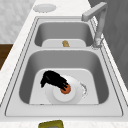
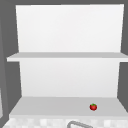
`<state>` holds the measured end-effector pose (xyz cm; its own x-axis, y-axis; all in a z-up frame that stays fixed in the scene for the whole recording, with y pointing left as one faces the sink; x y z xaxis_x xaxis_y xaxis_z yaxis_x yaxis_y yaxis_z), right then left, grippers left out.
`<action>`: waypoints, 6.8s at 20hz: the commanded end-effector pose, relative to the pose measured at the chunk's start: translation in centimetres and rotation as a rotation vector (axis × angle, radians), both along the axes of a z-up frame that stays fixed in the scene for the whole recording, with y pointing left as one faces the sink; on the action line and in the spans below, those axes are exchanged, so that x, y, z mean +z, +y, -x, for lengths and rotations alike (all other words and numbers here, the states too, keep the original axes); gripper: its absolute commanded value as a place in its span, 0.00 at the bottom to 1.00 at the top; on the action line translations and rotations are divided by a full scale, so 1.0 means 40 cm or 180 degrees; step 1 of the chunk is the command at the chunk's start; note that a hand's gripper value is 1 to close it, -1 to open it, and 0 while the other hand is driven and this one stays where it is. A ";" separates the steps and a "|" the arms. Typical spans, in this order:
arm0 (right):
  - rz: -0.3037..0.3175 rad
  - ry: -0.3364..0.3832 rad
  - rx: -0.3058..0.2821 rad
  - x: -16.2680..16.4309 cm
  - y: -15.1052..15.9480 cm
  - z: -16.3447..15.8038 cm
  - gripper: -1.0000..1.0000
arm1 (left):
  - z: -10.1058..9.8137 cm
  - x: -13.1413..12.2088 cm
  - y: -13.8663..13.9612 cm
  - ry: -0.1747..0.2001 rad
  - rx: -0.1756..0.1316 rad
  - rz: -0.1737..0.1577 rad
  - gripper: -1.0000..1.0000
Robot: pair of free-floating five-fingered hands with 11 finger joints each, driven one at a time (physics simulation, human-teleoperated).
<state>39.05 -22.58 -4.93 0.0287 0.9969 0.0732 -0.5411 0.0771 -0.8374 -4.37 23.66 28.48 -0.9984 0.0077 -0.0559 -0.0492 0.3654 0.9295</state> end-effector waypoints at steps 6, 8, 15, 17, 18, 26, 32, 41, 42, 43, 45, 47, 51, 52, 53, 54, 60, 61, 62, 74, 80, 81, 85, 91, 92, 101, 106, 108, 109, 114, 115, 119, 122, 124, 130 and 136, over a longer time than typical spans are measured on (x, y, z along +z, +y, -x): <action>0.0051 -0.0207 -0.0010 0.016 0.000 0.025 0.00 | 0.000 0.000 0.000 0.0000 0.0000 0.0000 0.50; 0.0046 -0.0155 -0.0012 0.018 0.004 0.025 0.00 | 0.000 0.000 0.000 0.0000 0.0000 0.0000 0.50; 0.0086 0.0059 -0.0036 0.058 0.027 -0.023 0.00 | 0.000 0.000 0.000 0.0000 0.0000 0.0000 0.50; 0.0092 0.0148 -0.0015 0.067 0.028 -0.046 0.00 | 0.000 0.000 0.000 0.0000 0.0000 0.0000 0.50; 0.0071 0.0211 0.0002 0.068 0.026 -0.063 0.00 | 0.000 0.000 0.000 0.0000 0.0000 0.0000 0.50; 0.0014 0.0439 0.0113 0.006 -0.003 -0.176 0.00 | 0.000 0.000 0.000 0.0000 0.0000 0.0000 0.50; 0.0053 0.0412 0.0110 -0.059 -0.001 -0.249 0.00 | 0.000 0.000 0.000 0.0000 0.0000 0.0000 0.50; 0.0061 0.0529 0.0146 -0.159 -0.014 -0.316 0.00 | 0.000 0.000 0.000 0.0000 0.0000 0.0000 0.50; 0.0056 0.0551 0.0151 -0.159 -0.014 -0.314 0.00 | 0.000 0.000 0.000 0.0000 0.0000 0.0000 0.50; 0.0048 0.0559 0.0155 -0.159 -0.015 -0.312 0.00 | 0.000 0.000 0.000 0.0000 0.0000 0.0000 0.50; 0.0002 0.0567 0.0170 -0.158 -0.025 -0.304 0.00 | 0.000 0.000 0.000 0.0000 0.0000 0.0000 0.50; -0.0022 0.0574 0.0165 -0.156 -0.023 -0.303 0.00 | 0.000 0.000 0.000 0.0000 0.0000 0.0000 0.50; 0.0039 0.0372 0.0113 -0.118 -0.010 -0.322 1.00 | 0.000 0.000 0.000 0.0000 0.0000 0.0000 0.50; 0.0041 0.0415 0.0082 -0.102 -0.005 -0.326 1.00 | 0.000 0.000 0.000 0.0000 0.0000 0.0000 0.50; 0.0040 0.0480 0.0073 -0.086 -0.005 -0.324 1.00 | 0.000 0.000 0.000 0.0000 0.0000 0.0000 0.50; 0.0047 0.0532 0.0075 -0.077 -0.004 -0.325 1.00 | 0.000 0.000 0.000 0.0000 0.0000 0.0000 0.50; -0.0053 0.0180 0.0005 -0.063 -0.005 -0.284 1.00 | 0.000 0.000 0.000 0.0000 0.0000 0.0000 0.50; -0.0054 0.0145 -0.0031 -0.065 -0.006 -0.294 1.00 | 0.000 0.000 0.000 0.0000 0.0000 0.0000 0.50; -0.0057 0.0154 -0.0080 -0.066 0.006 -0.299 1.00 | 0.000 0.000 0.000 0.0000 0.0000 0.0000 0.50; -0.0052 0.0053 -0.0047 0.137 -0.057 -0.208 1.00 | 0.000 0.000 0.000 0.0000 0.0000 0.0000 0.50; -0.0096 -0.0113 -0.0069 0.212 -0.112 -0.147 1.00 | 0.000 0.000 0.000 0.0000 0.0000 0.0000 0.50; -0.0106 -0.0127 -0.0067 0.223 -0.122 -0.138 1.00 | 0.000 0.000 0.000 0.0000 0.0000 0.0000 0.50; -0.0102 -0.0131 -0.0069 0.261 -0.156 -0.106 1.00 | 0.000 0.000 0.000 0.0000 0.0000 0.0000 0.50; -0.0083 -0.0159 -0.0055 0.327 -0.217 -0.048 1.00 | 0.000 0.000 0.000 0.0000 0.0000 0.0000 0.50; -0.0083 -0.0158 -0.0051 0.340 -0.227 -0.041 1.00 | 0.000 0.000 0.000 0.0000 0.0000 0.0000 0.50; 0.0090 -0.0153 -0.0072 0.473 -0.288 0.021 1.00 | 0.000 0.000 0.000 0.0000 0.0000 0.0000 0.50; 0.0024 -0.0165 -0.0046 0.532 -0.343 0.073 1.00 | 0.000 0.000 0.000 0.0000 0.0000 0.0000 0.50; 0.0062 -0.0184 -0.0037 0.558 -0.364 0.096 1.00 | 0.000 0.000 0.000 0.0000 0.0000 0.0000 0.50; 0.0084 -0.0202 -0.0038 0.572 -0.377 0.108 1.00 | 0.000 0.000 0.000 0.0000 0.0000 0.0000 0.50; 0.0153 -0.0193 -0.0046 0.623 -0.443 0.162 1.00 | 0.000 0.000 0.000 0.0000 0.0000 0.0000 0.50; 0.0169 -0.0200 -0.0046 0.635 -0.454 0.176 1.00 | 0.000 0.000 0.000 0.0000 0.0000 0.0000 0.50; 0.0212 -0.0195 -0.0046 0.680 -0.510 0.219 1.00 | 0.000 0.000 0.000 0.0000 0.0000 0.0000 0.50; 0.0237 -0.0191 -0.0042 0.710 -0.552 0.252 1.00 | 0.000 0.000 0.000 0.0000 0.0000 0.0000 0.50; 0.0238 -0.0185 -0.0041 0.728 -0.582 0.272 1.00 | 0.000 0.000 0.000 0.0000 0.0000 0.0000 0.50; 0.0178 -0.0153 -0.0029 0.753 -0.685 0.318 1.00 | 0.000 0.000 0.000 0.0000 0.0000 0.0000 0.50; 0.0114 -0.0148 0.0027 0.738 -0.791 0.323 1.00 | 0.000 0.000 0.000 0.0000 0.0000 0.0000 0.50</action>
